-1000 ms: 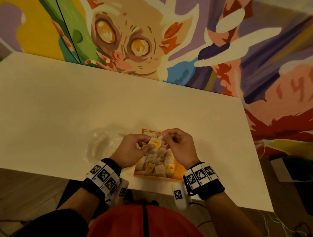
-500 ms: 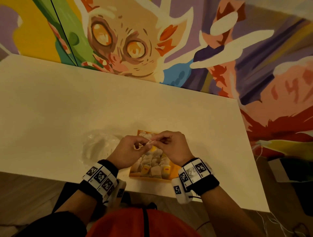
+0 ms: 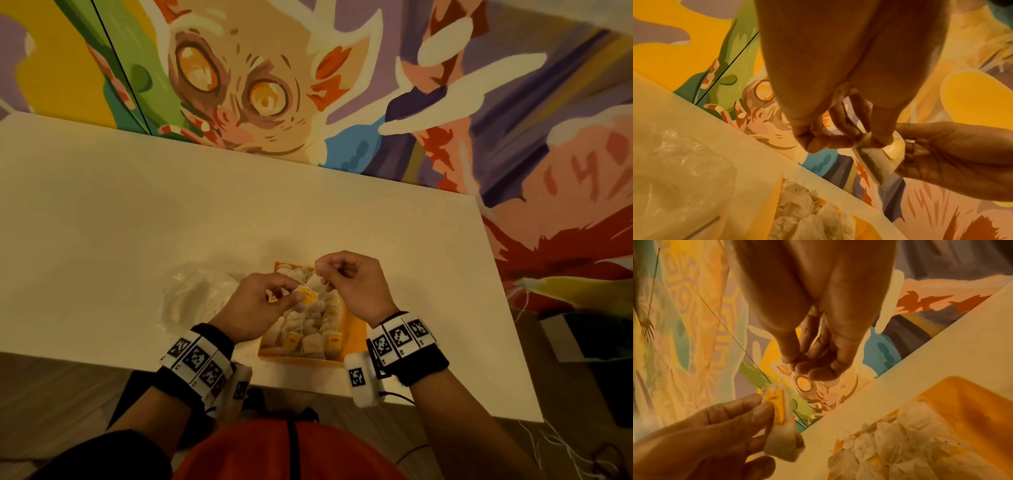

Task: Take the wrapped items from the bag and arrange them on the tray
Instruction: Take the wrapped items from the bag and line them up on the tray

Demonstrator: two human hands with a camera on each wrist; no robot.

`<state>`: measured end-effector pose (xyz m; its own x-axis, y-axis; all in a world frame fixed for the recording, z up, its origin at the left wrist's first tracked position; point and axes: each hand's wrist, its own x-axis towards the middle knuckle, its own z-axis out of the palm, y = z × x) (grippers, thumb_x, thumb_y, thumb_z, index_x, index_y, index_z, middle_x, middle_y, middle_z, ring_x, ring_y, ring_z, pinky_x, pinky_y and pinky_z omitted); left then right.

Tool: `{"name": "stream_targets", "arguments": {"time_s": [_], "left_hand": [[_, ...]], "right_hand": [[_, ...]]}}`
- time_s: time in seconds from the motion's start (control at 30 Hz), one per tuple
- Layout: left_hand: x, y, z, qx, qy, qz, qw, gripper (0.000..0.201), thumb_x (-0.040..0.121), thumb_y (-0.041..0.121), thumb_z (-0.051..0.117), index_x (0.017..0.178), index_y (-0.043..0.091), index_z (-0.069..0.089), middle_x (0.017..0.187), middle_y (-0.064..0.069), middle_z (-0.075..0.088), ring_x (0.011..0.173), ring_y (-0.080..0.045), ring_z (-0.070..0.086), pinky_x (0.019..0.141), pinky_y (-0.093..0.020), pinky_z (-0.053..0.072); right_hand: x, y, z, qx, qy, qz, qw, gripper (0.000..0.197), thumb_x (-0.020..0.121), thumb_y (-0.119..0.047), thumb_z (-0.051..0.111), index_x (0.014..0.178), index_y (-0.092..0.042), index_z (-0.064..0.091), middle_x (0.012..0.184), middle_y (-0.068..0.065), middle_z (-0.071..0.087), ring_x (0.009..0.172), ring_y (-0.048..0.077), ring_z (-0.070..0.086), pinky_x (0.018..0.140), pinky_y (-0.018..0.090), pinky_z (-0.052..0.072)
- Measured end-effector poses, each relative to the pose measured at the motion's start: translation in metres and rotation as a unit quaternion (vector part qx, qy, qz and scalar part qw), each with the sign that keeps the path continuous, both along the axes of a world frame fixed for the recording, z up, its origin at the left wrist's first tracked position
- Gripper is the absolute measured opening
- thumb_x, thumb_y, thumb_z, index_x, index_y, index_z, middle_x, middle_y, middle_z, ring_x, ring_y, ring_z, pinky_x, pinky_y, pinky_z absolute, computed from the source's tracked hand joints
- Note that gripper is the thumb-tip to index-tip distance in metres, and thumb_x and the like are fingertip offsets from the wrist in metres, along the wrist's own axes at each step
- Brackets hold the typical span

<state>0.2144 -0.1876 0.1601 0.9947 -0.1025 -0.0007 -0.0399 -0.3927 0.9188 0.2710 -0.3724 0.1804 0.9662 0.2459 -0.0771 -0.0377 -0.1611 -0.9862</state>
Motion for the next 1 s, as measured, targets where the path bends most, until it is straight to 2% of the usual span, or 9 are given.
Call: {"name": "stream_targets", "arguments": {"time_s": [0.13,0.27,0.33,0.43,0.5,0.63,0.77,0.87,1.0], "left_hand": [[0.002,-0.001,0.004,-0.052,-0.034,0.018,0.998,0.010,0.087,0.024,0.069,0.087,0.018,0.077,0.084,0.002,0.073,0.073,-0.020,0.063,0.061,-0.025,0.048],[0.002,-0.004,0.013,-0.129,-0.061,0.049,0.989,0.011,0.084,0.017,0.070,0.093,0.016,0.076,0.088,-0.001,0.076,0.082,-0.025,0.071,0.075,-0.039,0.058],[0.002,-0.005,0.014,-0.169,-0.065,0.069,0.981,0.010,0.081,0.015,0.071,0.090,0.017,0.076,0.089,-0.005,0.075,0.084,-0.027,0.072,0.079,-0.040,0.058],[0.003,-0.006,0.015,-0.206,-0.056,0.093,0.972,0.014,0.079,0.011,0.073,0.086,0.023,0.074,0.084,-0.004,0.073,0.080,-0.022,0.070,0.078,-0.038,0.057],[0.004,-0.005,0.015,-0.221,-0.050,0.097,0.969,0.023,0.079,0.007,0.073,0.096,0.022,0.072,0.078,-0.003,0.066,0.076,-0.019,0.067,0.077,-0.039,0.055],[0.006,-0.004,0.014,-0.195,-0.030,0.075,0.978,0.036,0.087,0.006,0.067,0.117,0.024,0.067,0.079,0.006,0.064,0.080,-0.017,0.064,0.081,-0.036,0.056],[0.008,-0.003,0.011,-0.112,-0.053,0.073,0.990,0.016,0.091,0.012,0.065,0.098,0.022,0.074,0.095,0.001,0.070,0.088,-0.022,0.068,0.078,-0.049,0.057],[0.009,-0.006,0.014,-0.085,-0.058,0.095,0.990,0.011,0.090,0.013,0.066,0.094,0.019,0.075,0.094,0.005,0.069,0.085,-0.016,0.066,0.075,-0.041,0.057],[0.011,-0.009,0.015,-0.050,-0.058,0.114,0.991,0.014,0.089,0.015,0.068,0.086,0.028,0.073,0.093,0.011,0.070,0.079,-0.006,0.062,0.065,-0.022,0.049]], "right_hand": [[-0.001,0.001,0.002,0.023,0.025,0.009,0.999,0.008,0.085,-0.008,0.072,0.086,-0.016,0.072,0.069,-0.002,0.070,0.063,0.012,0.063,0.062,0.028,0.054],[-0.005,0.003,0.002,0.027,0.040,0.026,0.998,0.015,0.084,-0.002,0.071,0.086,-0.017,0.072,0.075,0.007,0.071,0.065,0.016,0.062,0.060,0.025,0.053],[-0.006,0.004,0.002,0.025,0.048,0.036,0.998,0.024,0.084,0.005,0.067,0.086,-0.018,0.072,0.077,0.007,0.071,0.065,0.015,0.061,0.058,0.023,0.051],[-0.009,0.005,0.000,0.034,0.054,0.044,0.997,0.021,0.086,0.002,0.066,0.088,-0.018,0.073,0.075,0.004,0.071,0.065,0.016,0.062,0.058,0.023,0.052],[-0.010,0.005,-0.002,0.046,0.064,0.044,0.996,0.019,0.087,0.001,0.066,0.088,-0.017,0.072,0.069,-0.002,0.070,0.062,0.016,0.060,0.057,0.022,0.051],[-0.011,0.005,-0.004,0.054,0.075,0.048,0.995,0.019,0.089,-0.001,0.064,0.088,-0.018,0.072,0.072,0.008,0.066,0.068,0.026,0.053,0.056,0.023,0.051],[-0.013,0.004,-0.005,0.044,0.070,0.060,0.995,0.019,0.090,-0.001,0.063,0.089,-0.019,0.070,0.074,0.008,0.066,0.069,0.025,0.055,0.057,0.022,0.051],[-0.012,0.001,-0.006,0.010,0.043,0.059,0.997,0.020,0.090,-0.004,0.065,0.089,-0.023,0.071,0.075,-0.011,0.071,0.067,0.010,0.062,0.060,0.022,0.051],[-0.008,-0.009,0.001,-0.069,-0.030,0.040,0.996,0.027,0.089,-0.014,0.067,0.109,-0.033,0.067,0.112,-0.013,0.066,0.095,0.006,0.064,0.077,0.018,0.050]]}}
